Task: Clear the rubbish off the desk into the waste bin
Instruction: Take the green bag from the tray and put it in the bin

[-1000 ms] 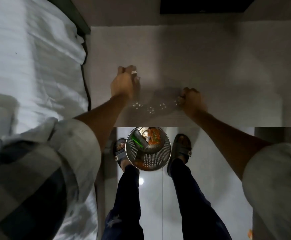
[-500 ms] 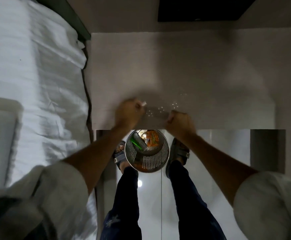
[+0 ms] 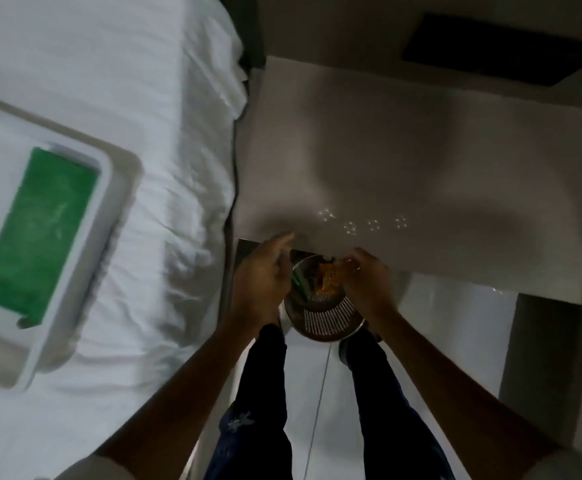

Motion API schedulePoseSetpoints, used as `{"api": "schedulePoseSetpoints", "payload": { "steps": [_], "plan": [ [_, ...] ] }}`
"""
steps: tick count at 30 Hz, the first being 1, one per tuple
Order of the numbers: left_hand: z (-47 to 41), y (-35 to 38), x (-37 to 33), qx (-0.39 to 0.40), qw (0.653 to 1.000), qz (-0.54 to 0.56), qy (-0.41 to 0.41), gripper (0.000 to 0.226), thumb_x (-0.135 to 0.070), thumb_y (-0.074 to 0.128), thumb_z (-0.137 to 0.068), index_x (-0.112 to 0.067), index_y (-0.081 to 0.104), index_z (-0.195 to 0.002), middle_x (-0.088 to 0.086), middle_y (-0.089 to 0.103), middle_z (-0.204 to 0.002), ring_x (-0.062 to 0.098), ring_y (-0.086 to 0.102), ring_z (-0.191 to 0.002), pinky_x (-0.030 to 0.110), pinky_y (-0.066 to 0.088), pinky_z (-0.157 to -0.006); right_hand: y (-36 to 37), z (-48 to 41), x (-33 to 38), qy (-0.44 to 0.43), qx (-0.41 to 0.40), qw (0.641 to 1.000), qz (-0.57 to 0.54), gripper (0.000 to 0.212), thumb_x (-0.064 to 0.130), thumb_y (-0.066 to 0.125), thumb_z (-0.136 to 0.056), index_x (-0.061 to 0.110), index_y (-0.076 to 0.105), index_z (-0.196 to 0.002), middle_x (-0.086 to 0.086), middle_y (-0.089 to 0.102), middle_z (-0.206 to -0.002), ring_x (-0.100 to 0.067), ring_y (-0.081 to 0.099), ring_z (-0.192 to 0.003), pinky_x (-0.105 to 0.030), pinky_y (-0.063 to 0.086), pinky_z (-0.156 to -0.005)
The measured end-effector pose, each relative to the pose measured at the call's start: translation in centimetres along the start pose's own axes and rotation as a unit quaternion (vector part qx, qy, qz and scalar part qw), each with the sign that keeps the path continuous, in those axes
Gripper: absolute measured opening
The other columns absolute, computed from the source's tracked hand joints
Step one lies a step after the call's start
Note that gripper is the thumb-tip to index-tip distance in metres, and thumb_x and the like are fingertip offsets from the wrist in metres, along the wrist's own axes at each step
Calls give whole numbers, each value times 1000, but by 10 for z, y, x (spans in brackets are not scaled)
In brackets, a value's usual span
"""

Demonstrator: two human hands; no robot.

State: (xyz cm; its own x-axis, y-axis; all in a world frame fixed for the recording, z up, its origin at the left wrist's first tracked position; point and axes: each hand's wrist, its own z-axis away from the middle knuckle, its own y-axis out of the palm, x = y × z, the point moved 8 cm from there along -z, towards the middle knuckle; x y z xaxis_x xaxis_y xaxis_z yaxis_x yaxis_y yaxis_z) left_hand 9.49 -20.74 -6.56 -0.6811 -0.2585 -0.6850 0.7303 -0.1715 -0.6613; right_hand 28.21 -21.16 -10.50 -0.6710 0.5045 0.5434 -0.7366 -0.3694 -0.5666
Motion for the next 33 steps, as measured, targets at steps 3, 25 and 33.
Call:
{"api": "schedulePoseSetpoints", "payload": {
  "steps": [3,25,33],
  "plan": [
    [7,-88,-28,-173,981,90,5,27,-18,58,-94,-27,59,-120,-15,70,-99,3,67,-73,-1,44,-64,-24,17,93,-137,-54,988,-45,14,13,54,-96,14,67,-88,0,70,-77,-10,63,-66,-21,44,-59],
    [52,-397,98,-213,948,187,-145,29,-40,77,-69,-43,63,-95,-16,75,-93,7,74,-77,30,59,-56,122,91,337,-241,184,928,-216,27,38,68,-86,17,68,-104,2,72,-95,-2,63,-87,-11,48,-73],
    [20,-280,30,-78,920,352,-152,31,-8,71,-81,-27,70,-106,-2,78,-102,18,74,-92,24,60,-69,90,80,289,-143,346,800,-468,57,55,71,-79,16,64,-120,-12,69,-121,-31,65,-112,-50,51,-97]
  ]
}}
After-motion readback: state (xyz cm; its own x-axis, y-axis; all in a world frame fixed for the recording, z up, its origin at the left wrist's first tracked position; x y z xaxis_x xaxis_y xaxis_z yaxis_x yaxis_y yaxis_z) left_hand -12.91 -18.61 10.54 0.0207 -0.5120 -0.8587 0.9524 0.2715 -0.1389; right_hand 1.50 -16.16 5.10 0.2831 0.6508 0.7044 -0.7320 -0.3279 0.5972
